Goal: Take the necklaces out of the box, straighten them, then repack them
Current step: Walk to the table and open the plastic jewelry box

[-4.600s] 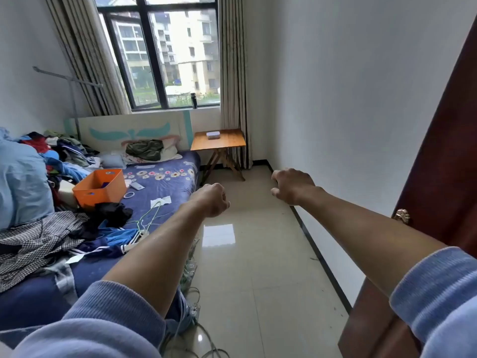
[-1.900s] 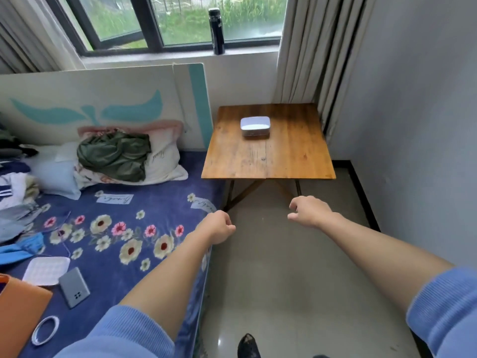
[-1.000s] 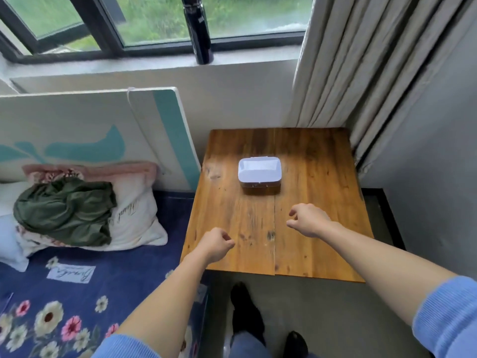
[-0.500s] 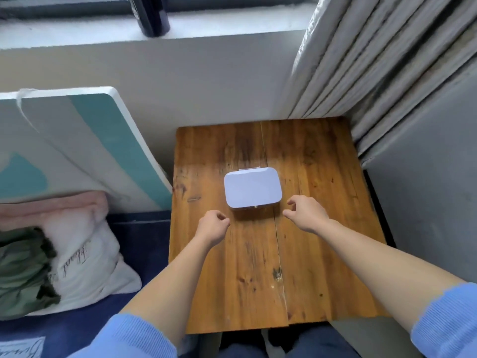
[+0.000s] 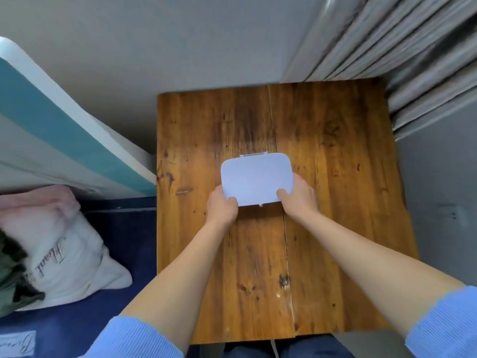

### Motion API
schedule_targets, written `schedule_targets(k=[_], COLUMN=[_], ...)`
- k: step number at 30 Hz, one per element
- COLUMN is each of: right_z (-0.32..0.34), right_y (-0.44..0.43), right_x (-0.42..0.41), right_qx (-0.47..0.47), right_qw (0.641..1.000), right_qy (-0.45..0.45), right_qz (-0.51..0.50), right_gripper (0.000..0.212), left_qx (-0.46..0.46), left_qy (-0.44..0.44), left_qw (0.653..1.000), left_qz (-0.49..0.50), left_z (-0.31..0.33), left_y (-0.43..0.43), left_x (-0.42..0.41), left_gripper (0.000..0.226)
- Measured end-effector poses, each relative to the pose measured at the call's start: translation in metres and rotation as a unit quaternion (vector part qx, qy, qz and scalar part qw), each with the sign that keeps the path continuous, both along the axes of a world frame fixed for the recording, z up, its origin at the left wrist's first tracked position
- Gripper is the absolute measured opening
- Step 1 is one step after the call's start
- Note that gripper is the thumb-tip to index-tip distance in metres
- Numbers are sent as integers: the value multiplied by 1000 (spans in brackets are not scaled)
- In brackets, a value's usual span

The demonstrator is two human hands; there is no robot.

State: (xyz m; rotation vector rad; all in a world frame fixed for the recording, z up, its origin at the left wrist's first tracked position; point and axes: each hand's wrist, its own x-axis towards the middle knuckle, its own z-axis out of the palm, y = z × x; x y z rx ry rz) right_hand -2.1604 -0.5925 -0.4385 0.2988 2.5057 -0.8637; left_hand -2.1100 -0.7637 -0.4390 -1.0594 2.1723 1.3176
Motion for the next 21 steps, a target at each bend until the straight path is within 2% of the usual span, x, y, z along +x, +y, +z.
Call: schedule_targets(k=[5,7,10,13,17,21], right_z=[9,15,22,34,49,42], right_y=[10,21,38,45,30,2], right_x=[5,4,-5,-30,-78,-125], right_qx=[-55,-37,18,19,-20,-42], right_qw=[998,996,978,954,941,957], right_qy=[12,29,95,167,222,202], right_qz=[34,80,183,247,253,206], right_gripper=[43,47,42,29,20,23], left_qx=[-10,-27,-23,5,-13,-34], left_qy=[19,31,29,56,66,-11], left_qw=[1000,999,999,996,990,997], left_qz=[-2,4,32,67,121,72], left_z=[10,15,21,25,23,3], left_y=[-1,-5,-14,-25,-31,-25], left_x=[9,9,5,-3,-10,1], left_gripper=[42,40,38,32,26,33])
